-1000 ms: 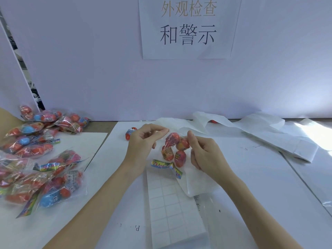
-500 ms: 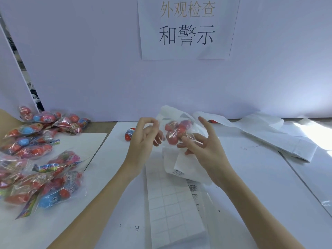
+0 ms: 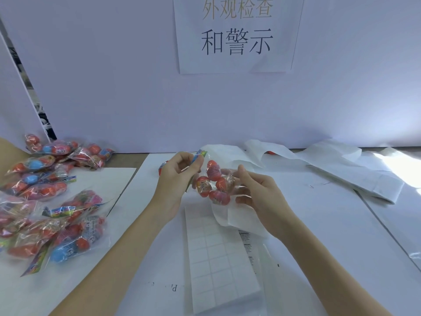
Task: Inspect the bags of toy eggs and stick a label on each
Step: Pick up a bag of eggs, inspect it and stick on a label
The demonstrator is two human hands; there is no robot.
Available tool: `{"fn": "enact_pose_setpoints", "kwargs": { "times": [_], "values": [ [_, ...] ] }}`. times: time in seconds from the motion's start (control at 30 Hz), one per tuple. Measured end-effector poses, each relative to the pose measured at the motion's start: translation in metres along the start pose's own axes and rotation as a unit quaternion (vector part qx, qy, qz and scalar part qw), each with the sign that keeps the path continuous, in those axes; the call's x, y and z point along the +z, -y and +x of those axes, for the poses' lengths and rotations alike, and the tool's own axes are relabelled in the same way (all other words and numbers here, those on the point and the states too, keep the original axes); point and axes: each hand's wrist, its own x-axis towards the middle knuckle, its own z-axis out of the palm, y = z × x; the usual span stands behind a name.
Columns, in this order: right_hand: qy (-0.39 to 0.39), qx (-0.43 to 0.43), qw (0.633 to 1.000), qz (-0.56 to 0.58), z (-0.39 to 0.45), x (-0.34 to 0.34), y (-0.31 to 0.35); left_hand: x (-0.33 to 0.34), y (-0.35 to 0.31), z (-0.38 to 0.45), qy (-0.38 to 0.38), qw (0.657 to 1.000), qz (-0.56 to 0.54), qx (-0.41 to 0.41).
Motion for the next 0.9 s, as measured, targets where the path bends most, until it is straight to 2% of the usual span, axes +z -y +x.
{"fn": "enact_pose_setpoints", "kwargs": {
  "times": [0.13,0.33,0.5,0.63,0.8,0.9],
  "values": [
    [-0.002,0.006,1.0,0.002,0.0005,0.0023,0.0003,0.0017,0.0044,-0.0003,-0.028,0.994,0.081,0.068],
    [0.014,0.018,1.0,-0.018,0.0006,0.0009,0.0004,0.002,0.0072,-0.0033,-0.037,0.984,0.123,0.125],
    [-0.007,0.012,1.0,-0.018,0.0013,0.0008,-0.0009,0.0015,0.0022,-0.0037,-0.013,0.989,0.099,0.109],
    [-0.009,0.005,1.0,0.028,0.0023,0.0004,-0.0027,0.0037,-0.0001,-0.003,-0.032,0.994,0.064,0.086],
    [-0.011,-0.01,1.0,0.014,0.0028,0.0024,-0.0049,0.0022,0.0036,-0.0024,-0.048,0.995,0.062,0.066],
    [-0.015,0.01,0.996,0.09,0.0031,-0.0011,-0.0071,0.0041,0.0033,-0.0031,-0.031,0.999,0.022,0.03]
  ]
}}
